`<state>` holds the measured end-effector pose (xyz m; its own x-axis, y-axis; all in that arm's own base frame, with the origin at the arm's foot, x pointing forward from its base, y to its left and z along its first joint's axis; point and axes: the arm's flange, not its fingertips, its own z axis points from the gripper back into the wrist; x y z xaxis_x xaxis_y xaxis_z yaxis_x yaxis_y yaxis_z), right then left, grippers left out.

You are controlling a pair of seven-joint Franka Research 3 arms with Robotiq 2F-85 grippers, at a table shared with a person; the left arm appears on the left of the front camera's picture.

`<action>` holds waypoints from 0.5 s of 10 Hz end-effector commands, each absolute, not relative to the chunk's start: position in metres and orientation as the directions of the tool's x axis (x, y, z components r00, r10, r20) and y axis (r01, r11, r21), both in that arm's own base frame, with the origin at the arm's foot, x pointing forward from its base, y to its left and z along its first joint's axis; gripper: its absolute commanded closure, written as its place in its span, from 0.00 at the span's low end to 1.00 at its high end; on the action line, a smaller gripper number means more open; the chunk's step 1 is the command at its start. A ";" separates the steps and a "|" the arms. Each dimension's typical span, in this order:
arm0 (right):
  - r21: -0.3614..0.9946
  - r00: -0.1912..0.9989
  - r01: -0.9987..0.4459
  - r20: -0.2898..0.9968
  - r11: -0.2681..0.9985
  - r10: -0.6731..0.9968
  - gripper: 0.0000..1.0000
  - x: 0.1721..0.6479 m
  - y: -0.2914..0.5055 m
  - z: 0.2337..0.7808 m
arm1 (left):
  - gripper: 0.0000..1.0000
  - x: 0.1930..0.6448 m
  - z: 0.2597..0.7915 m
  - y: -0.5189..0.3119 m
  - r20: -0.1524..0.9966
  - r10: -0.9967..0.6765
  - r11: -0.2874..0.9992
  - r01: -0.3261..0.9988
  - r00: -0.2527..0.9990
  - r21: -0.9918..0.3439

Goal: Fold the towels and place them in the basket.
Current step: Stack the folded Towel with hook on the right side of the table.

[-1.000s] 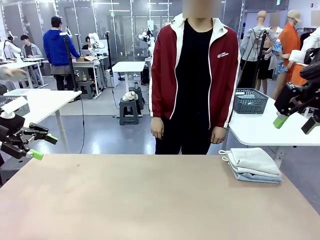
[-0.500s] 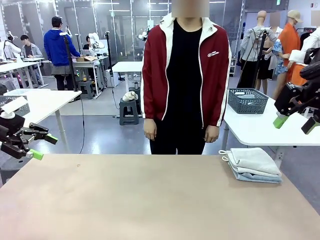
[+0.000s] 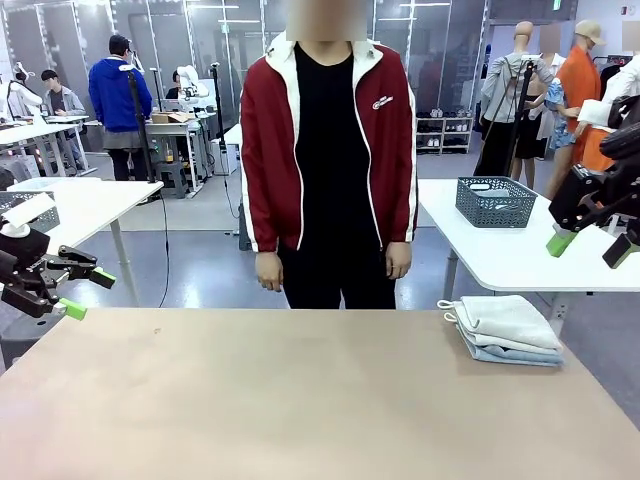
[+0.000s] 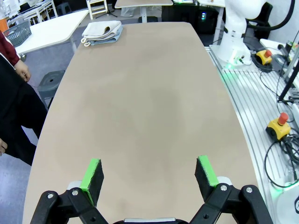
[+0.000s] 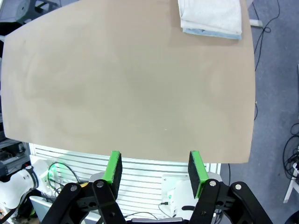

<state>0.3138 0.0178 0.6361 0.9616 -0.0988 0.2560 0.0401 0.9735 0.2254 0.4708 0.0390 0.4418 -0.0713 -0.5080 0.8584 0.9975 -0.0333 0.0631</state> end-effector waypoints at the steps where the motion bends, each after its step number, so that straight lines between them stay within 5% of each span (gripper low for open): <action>1: 0.224 0.964 0.025 0.253 0.974 -0.083 0.29 0.312 0.017 0.638 | 0.00 0.470 0.443 0.039 0.859 -0.507 -0.033 0.997 -0.074 0.067; 5: 0.224 0.964 0.025 0.253 0.974 -0.083 0.29 0.312 0.017 0.638 | 0.00 0.470 0.443 0.039 0.859 -0.507 -0.033 0.997 -0.074 0.067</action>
